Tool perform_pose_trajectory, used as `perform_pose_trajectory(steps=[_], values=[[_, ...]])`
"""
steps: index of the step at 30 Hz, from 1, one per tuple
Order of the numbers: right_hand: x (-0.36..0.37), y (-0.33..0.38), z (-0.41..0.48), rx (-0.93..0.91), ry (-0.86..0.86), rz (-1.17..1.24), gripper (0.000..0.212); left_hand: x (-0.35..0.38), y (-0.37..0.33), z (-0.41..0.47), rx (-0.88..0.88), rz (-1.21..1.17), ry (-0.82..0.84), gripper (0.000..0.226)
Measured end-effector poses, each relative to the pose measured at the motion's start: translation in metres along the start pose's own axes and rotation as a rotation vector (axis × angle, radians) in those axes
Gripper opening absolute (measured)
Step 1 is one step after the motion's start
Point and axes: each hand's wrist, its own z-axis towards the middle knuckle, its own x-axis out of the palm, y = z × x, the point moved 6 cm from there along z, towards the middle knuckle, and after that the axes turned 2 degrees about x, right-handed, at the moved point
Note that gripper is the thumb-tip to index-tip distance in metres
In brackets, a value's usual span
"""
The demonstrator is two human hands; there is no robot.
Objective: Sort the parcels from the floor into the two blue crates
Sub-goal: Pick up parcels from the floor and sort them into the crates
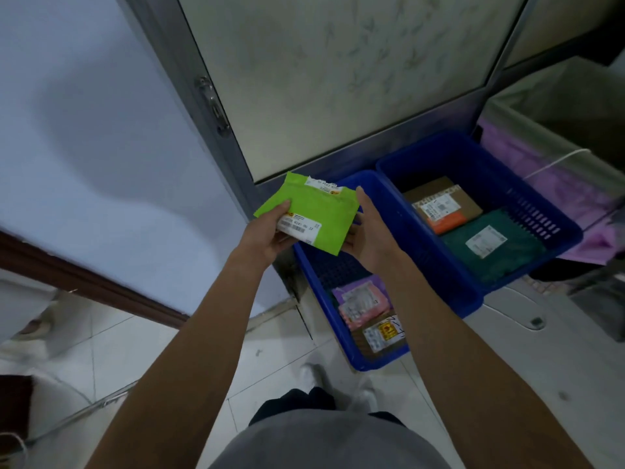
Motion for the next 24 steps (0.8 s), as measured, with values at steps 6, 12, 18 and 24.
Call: perform_pose_trajectory(steps=[6,12,18,24], values=[[-0.010,-0.013,0.004,0.037,-0.130,-0.059,0.033,0.017,0.015,0.029,-0.072,-0.068,0.096,0.017],[-0.053,-0.013,0.010,0.044,-0.424,-0.144,0.036,0.040,0.047,0.052,-0.130,-0.030,0.223,0.028],[-0.086,-0.002,0.020,0.003,-0.433,-0.262,0.029,0.046,0.064,0.064,-0.118,0.091,0.231,0.012],[-0.122,0.001,0.038,0.040,-0.379,-0.523,0.024,0.049,0.096,0.072,-0.058,0.279,0.062,0.015]])
